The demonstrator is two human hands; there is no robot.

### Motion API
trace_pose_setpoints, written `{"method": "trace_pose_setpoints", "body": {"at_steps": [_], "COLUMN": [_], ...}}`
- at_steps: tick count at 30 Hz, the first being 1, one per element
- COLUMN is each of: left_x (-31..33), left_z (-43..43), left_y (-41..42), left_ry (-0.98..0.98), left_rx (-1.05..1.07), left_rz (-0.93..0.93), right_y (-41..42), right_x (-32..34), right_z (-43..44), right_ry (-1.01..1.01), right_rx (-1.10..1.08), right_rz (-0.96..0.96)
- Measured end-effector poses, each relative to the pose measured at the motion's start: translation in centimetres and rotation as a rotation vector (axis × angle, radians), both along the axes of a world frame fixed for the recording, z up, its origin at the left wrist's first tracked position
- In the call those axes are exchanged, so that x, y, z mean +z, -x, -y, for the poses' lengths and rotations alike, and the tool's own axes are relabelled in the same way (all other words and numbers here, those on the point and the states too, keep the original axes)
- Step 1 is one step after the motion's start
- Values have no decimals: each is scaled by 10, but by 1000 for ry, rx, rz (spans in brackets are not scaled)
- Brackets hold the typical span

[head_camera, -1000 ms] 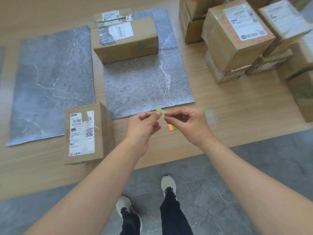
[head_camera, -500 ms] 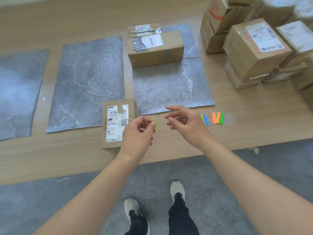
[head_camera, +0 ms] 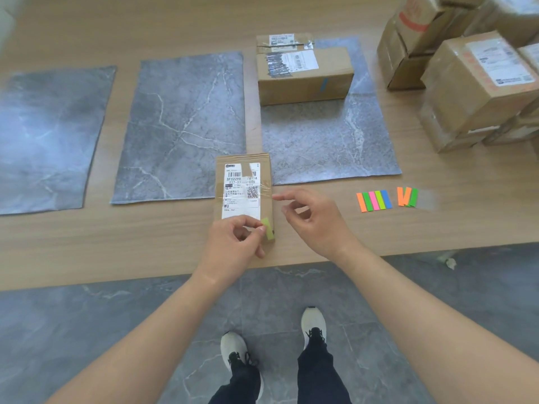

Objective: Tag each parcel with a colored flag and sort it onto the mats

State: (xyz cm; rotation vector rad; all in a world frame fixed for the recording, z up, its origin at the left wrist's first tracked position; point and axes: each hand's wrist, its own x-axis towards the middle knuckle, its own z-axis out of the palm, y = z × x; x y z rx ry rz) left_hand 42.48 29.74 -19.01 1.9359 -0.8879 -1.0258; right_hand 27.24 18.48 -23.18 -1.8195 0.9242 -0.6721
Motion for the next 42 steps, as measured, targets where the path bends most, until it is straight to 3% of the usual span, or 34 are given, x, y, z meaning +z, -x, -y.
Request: {"method": "trace_pose_setpoints", "body": {"at_steps": [10, 25, 32, 36, 42], "left_x": [-32, -40, -44, -47, -40], "left_z": [-13, -9, -19, -28, -26], "left_y": [-8, 4, -4, -18, -41], "left_ry": [-94, -63, -141, -279, -291], "left_rx": [-72, 18, 38, 169, 358], "left_rz": [169, 211, 202, 187, 91], "right_y": [-6, -20, -27, -33, -33], "right_x": [-33, -39, -35, -40, -36], "right_z": [-19, -21, -21, -23, -25], "right_ry": [367, 531, 598, 647, 592], "right_rx": [161, 83, 100, 96, 82], "right_rz": [-139, -155, -218, -259, -274]}}
